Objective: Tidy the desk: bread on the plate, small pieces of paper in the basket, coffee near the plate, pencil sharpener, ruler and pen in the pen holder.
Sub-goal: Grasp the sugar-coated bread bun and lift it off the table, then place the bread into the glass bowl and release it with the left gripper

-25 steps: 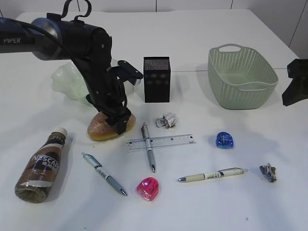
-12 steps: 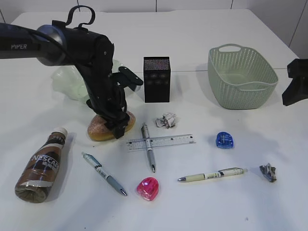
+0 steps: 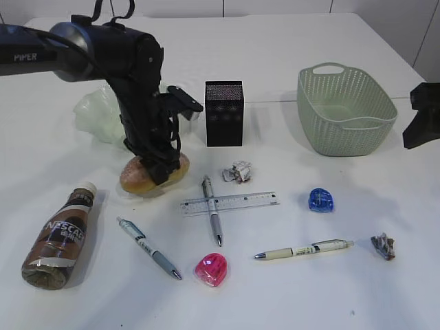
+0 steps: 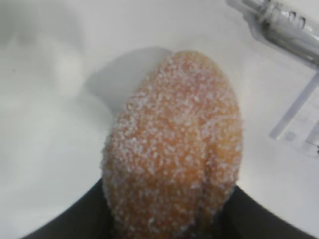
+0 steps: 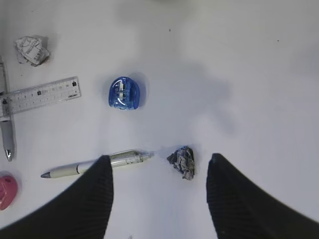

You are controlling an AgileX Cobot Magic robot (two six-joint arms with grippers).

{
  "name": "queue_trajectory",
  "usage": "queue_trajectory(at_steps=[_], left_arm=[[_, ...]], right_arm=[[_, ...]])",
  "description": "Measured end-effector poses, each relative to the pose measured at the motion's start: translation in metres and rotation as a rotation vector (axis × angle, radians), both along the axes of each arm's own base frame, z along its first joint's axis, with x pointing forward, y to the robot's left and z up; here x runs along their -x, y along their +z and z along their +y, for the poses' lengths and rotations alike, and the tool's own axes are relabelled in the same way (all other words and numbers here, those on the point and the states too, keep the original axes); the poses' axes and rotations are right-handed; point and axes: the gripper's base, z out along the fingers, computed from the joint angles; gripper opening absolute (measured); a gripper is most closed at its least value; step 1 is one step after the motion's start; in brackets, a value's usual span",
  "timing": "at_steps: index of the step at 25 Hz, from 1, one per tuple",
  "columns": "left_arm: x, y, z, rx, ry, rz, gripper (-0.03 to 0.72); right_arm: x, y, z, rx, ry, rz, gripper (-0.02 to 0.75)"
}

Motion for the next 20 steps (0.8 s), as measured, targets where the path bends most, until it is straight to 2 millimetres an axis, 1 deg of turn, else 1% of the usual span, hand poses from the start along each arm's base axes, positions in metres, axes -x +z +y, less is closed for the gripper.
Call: queue_trajectory(at_steps=[4, 7, 10, 12, 16, 20], left_arm=[[-0.002, 0.016, -0.005, 0.040, 0.037, 0.022, 0.274], [0.001, 0.024, -0.009, 0.080, 0.069, 0.068, 0.274], [0.000, 0.031, -0.011, 0.097, 0.088, 0.073, 0.274], [-0.001, 0.035, -0.012, 0.106, 0.099, 0.062, 0.274], [-0.007, 0.050, -0.015, 0.137, 0.116, 0.017, 0.272], [-0.014, 0.072, -0.018, 0.187, 0.189, -0.043, 0.268]], right_arm=[[-0.002, 0.001, 0.000, 0.002, -0.005, -0.027, 0.467], [-0.002, 0.001, 0.000, 0.002, -0.005, -0.029, 0.467], [-0.003, 0.001, 0.000, 0.002, -0.006, -0.033, 0.467], [-0.004, 0.002, -0.001, 0.003, -0.008, -0.044, 0.467], [-0.004, 0.002, -0.001, 0.003, -0.009, -0.047, 0.467], [-0.004, 0.002, -0.001, 0.004, -0.009, -0.050, 0.467]])
